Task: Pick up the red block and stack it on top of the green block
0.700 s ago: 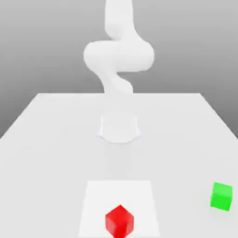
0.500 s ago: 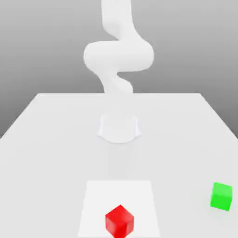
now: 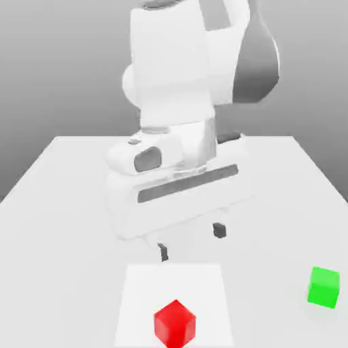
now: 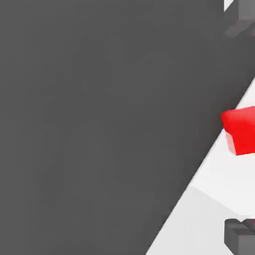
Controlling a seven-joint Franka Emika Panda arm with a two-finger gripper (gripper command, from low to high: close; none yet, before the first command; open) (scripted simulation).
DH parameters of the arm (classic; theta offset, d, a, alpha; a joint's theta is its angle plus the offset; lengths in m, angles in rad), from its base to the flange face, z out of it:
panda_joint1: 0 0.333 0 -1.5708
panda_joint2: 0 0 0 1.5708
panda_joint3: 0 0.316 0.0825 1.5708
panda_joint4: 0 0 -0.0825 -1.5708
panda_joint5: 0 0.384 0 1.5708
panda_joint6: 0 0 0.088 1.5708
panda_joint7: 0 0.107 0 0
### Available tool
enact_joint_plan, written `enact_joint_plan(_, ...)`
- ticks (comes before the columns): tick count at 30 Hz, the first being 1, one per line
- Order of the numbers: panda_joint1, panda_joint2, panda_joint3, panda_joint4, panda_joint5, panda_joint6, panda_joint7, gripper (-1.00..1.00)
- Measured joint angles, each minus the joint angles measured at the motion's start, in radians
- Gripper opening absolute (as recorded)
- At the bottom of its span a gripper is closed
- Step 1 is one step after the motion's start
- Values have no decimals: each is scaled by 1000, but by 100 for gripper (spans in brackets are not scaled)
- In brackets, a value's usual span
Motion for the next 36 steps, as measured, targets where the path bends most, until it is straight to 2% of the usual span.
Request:
enact_joint_plan(5, -5, 162, -5, -26, -61, 80, -73, 0)
enact_joint_plan(9, -40, 306, 40, -8, -16, 193, -120, 0)
enact_joint_plan(10, -48, 332, 50, -4, -5, 214, -128, -100)
enact_joint_plan(17, -49, 333, 51, -4, -6, 213, -128, -100)
enact_joint_plan(22, -15, 179, 15, -30, -80, 87, -77, -100)
enact_joint_plan(32, 251, 75, 281, -41, -190, -3, -175, -100)
enact_joint_plan(36, 305, 176, 312, -32, -239, 90, -169, -100)
